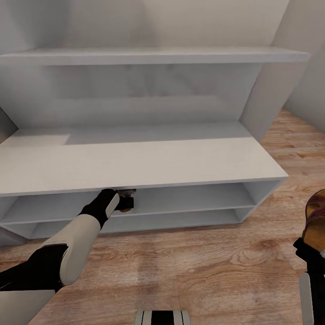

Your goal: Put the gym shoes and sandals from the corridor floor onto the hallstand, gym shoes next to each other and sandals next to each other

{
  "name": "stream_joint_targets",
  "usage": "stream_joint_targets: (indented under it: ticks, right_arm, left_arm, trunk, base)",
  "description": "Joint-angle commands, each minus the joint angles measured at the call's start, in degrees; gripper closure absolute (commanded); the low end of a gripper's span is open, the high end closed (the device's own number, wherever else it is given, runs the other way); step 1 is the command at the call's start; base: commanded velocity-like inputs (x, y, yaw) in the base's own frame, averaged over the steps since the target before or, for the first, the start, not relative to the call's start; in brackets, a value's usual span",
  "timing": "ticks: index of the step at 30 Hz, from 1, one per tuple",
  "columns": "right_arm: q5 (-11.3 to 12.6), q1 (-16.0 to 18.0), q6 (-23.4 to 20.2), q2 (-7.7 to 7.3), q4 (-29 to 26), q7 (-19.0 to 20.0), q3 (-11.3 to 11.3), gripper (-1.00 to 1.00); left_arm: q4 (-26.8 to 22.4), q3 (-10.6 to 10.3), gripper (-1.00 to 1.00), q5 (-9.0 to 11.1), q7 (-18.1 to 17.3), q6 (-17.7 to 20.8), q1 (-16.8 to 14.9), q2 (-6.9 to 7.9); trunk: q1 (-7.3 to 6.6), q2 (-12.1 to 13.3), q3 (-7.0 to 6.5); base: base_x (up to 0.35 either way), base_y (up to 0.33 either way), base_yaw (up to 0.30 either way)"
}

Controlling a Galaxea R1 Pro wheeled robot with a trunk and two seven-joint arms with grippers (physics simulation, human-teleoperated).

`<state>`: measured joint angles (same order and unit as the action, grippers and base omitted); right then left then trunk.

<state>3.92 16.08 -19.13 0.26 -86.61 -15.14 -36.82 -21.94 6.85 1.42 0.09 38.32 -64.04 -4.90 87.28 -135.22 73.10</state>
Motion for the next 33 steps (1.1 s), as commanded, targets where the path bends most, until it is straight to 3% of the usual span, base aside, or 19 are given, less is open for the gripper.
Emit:
stream_joint_targets:
  ticks: [1, 6, 7, 29, 33]
  right_arm:
    - [0.2, 0.0, 0.1, 0.0, 0.0, 0.0, 0.0, 1.0]
    - [0.2, 0.0, 0.1, 0.0, 0.0, 0.0, 0.0, 1.0]
    - [0.2, 0.0, 0.1, 0.0, 0.0, 0.0, 0.0, 1.0]
    - [0.2, 0.0, 0.1, 0.0, 0.0, 0.0, 0.0, 1.0]
    - [0.2, 0.0, 0.1, 0.0, 0.0, 0.0, 0.0, 1.0]
  left_arm:
    - [0.0, 0.0, 1.0, -0.2, -0.2, 0.0, 0.0, -0.01]
    - [0.0, -0.1, 1.0, -0.3, -0.2, 0.0, 0.0, 0.0]
    - [0.0, -0.1, -1.0, -0.3, -0.2, 0.0, 0.0, 0.02]
    - [-0.1, 0.0, -1.0, -0.2, -0.2, 0.0, 0.0, -0.02]
    - [-0.1, 0.0, -1.0, -0.2, -0.2, 0.0, 0.0, -0.01]
  trunk:
    - [0.0, 0.0, 0.0]
    - [0.0, 0.0, 0.0]
    - [0.0, 0.0, 0.0]
    - [0.0, 0.0, 0.0]
    - [0.0, 0.0, 0.0]
  base:
    - [0.0, 0.0, 0.0]
    - [0.0, 0.0, 0.0]
    - [0.0, 0.0, 0.0]
    - [-0.001, 0.0, 0.0]
    - [-0.205, 0.0, 0.0]
